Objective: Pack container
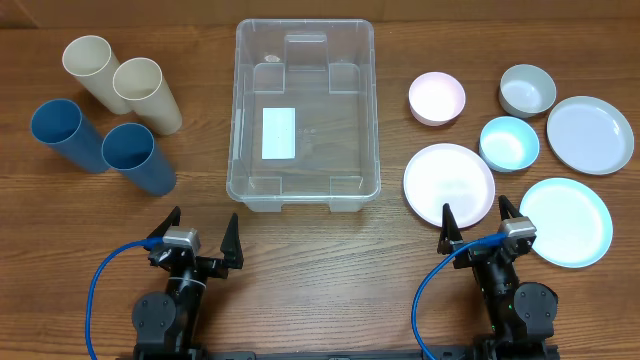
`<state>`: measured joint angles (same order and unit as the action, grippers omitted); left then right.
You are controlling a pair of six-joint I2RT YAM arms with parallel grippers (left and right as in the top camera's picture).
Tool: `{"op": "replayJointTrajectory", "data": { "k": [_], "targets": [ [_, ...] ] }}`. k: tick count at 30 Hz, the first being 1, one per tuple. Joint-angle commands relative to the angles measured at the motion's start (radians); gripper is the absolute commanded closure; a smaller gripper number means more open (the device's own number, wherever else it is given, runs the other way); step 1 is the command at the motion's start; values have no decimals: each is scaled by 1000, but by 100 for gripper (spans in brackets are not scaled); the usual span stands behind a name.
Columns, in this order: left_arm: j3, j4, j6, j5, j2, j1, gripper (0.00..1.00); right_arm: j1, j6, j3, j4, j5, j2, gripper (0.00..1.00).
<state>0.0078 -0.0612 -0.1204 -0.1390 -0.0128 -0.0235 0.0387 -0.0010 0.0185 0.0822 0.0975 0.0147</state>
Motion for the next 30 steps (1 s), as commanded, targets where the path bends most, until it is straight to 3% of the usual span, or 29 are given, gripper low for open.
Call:
{"op": "replayJointTrajectory", "data": {
  "k": [1, 30],
  "targets": [
    [-3, -2, 8, -11, 8, 10, 0, -6, -7, -11, -7, 2, -12, 0],
    [-3, -2, 8, -11, 8, 10, 0, -6, -7, -10, -17, -43, -12, 0]
  ]
}}
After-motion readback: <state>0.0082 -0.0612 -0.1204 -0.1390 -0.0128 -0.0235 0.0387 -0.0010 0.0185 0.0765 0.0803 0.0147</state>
